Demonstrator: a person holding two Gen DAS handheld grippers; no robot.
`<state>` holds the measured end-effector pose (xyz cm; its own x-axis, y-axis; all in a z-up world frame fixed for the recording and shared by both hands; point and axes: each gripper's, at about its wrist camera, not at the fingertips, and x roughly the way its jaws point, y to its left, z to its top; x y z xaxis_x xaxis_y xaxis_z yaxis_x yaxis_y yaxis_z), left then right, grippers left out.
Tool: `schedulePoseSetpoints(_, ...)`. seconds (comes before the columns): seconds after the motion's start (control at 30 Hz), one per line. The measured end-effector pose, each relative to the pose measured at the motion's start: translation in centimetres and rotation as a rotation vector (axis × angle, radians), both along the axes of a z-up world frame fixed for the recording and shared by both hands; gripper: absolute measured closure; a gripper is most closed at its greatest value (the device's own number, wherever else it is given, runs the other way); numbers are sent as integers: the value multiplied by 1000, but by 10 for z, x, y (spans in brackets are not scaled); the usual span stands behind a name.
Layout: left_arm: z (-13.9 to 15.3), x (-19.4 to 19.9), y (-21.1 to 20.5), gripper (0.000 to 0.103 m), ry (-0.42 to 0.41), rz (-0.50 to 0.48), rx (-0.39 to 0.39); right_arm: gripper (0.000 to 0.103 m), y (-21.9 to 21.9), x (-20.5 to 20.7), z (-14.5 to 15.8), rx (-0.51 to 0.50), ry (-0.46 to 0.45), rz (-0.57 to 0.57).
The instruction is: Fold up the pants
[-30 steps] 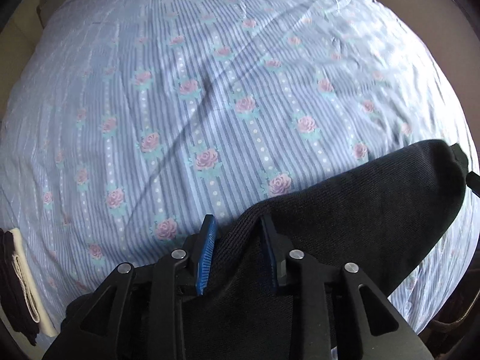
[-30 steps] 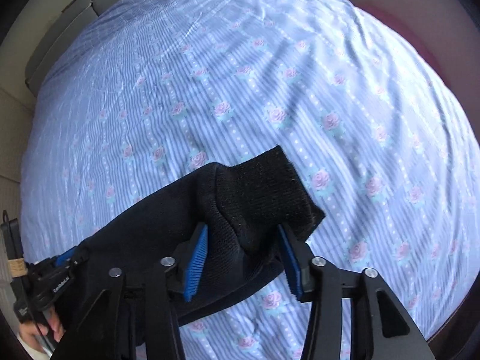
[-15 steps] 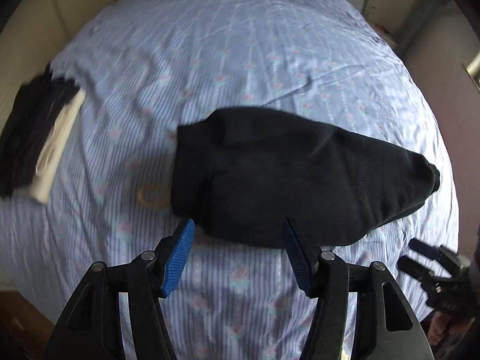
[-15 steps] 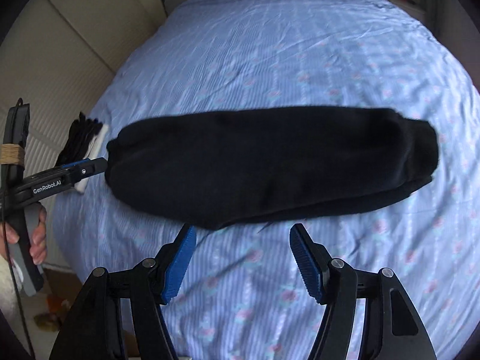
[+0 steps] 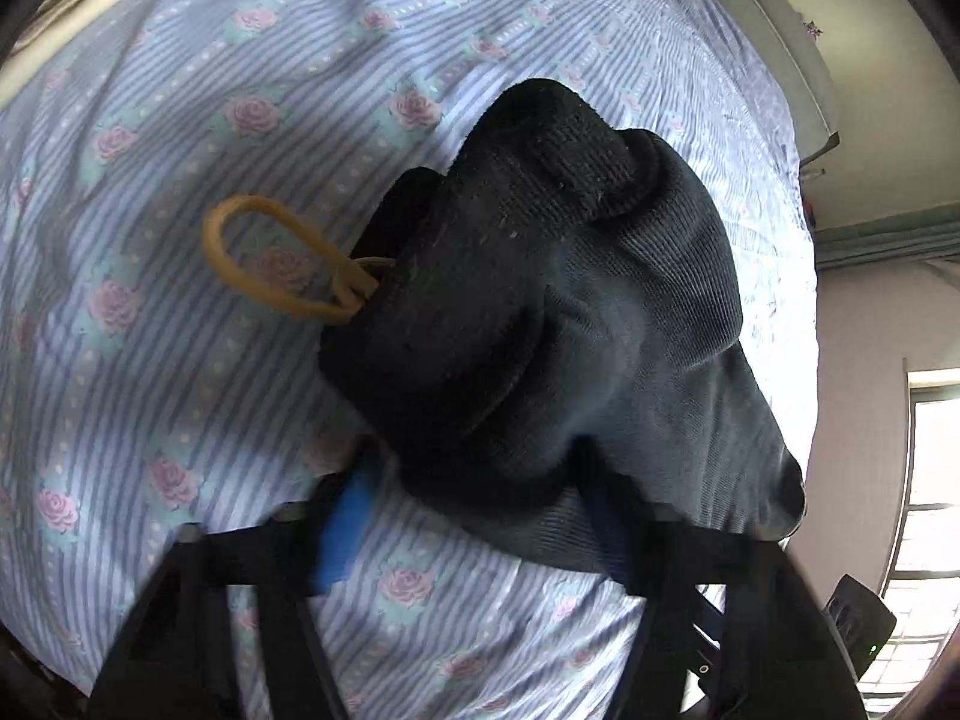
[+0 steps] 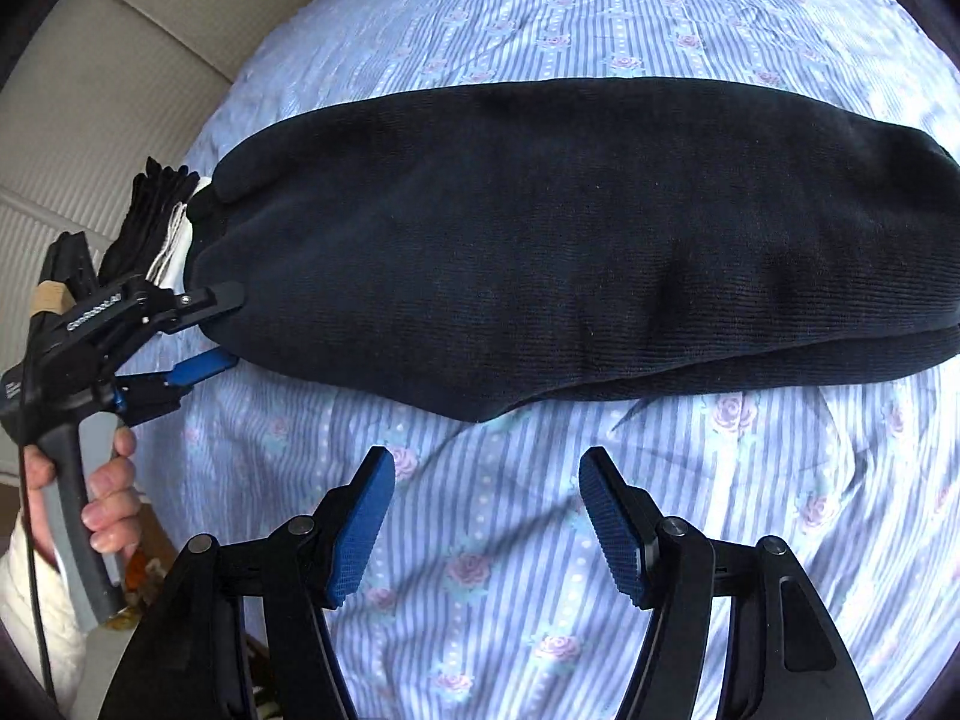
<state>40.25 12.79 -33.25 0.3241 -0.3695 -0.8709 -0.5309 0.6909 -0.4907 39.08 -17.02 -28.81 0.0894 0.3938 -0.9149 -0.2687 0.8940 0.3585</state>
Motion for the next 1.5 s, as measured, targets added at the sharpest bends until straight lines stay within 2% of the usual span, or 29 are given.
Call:
schedulePoseSetpoints(0.07, 18, 12, -1, 70, -20, -7, 22, 37, 2, 3, 1, 4, -6, 15)
schedulePoseSetpoints(0.13, 39, 26, -2, 71, -67, -16, 46, 37, 4, 7, 3, 20, -1, 17)
schedulePoseSetpoints(0.27, 59, 52, -2, 71, -89, -4, 80, 37, 9, 16, 11, 102, -9, -6)
schedulePoseSetpoints(0.37, 60, 66, -7, 71, -84, -23, 115, 37, 14, 27, 15, 130, -43, -7)
schedulePoseSetpoints(0.57, 59, 69, -5, 71, -79, -19, 111, 37, 20, 50, 18, 180, -56, -8)
schedulePoseSetpoints(0.63, 57, 69, 3, 71, -75, -15, 116, 38, 21, 57, 31, 174, -95, -3)
schedulePoseSetpoints(0.7, 53, 67, 6, 71, -70, -12, 100, 38, 21, 59, 44, 213, -151, 0)
schedulePoseSetpoints(0.9, 44, 61, 4, 71, -45, -40, 118, 38, 34, 74, 3, 175, -54, -5)
schedulePoseSetpoints(0.97, 42, 59, 5, 71, -37, -44, 126, 42, 35, 76, -8, 183, -13, -25)
schedulePoseSetpoints(1.0, 43, 56, 6, 71, -38, -42, 126, 50, 36, 73, -8, 194, 4, -28)
schedulePoseSetpoints(1.03, 42, 52, 7, 71, -40, -42, 124, 61, 36, 70, -6, 190, 1, -28)
schedulePoseSetpoints(1.07, 42, 50, 9, 70, -37, -42, 123, 65, 36, 65, -1, 180, -14, -19)
schedulePoseSetpoints(1.13, 40, 44, 10, 70, -24, -43, 129, 68, 32, 49, 10, 193, -44, -2)
schedulePoseSetpoints(1.23, 28, 35, 10, 69, 26, -54, 149, 69, 39, 36, 1, 159, -23, 40)
schedulePoseSetpoints(1.3, 21, 29, 11, 65, 57, -50, 151, 67, 47, 33, -16, 107, 9, 41)
schedulePoseSetpoints(1.33, 19, 25, 12, 59, 69, -44, 150, 66, 49, 34, -22, 92, 36, 37)
schedulePoseSetpoints(1.37, 21, 22, 14, 46, 84, -38, 170, 64, 49, 32, -22, 81, 47, 24)
schedulePoseSetpoints(1.4, 26, 18, 14, 42, 94, -42, 212, 60, 48, 31, -17, 86, 42, 12)
schedulePoseSetpoints(1.43, 34, 13, 12, 41, 93, -61, 259, 51, 44, 28, -9, 91, 30, 5)
schedulePoseSetpoints(1.5, 54, 3, 4, 41, 82, -122, 336, 38, 31, 22, 11, 103, 22, -30)
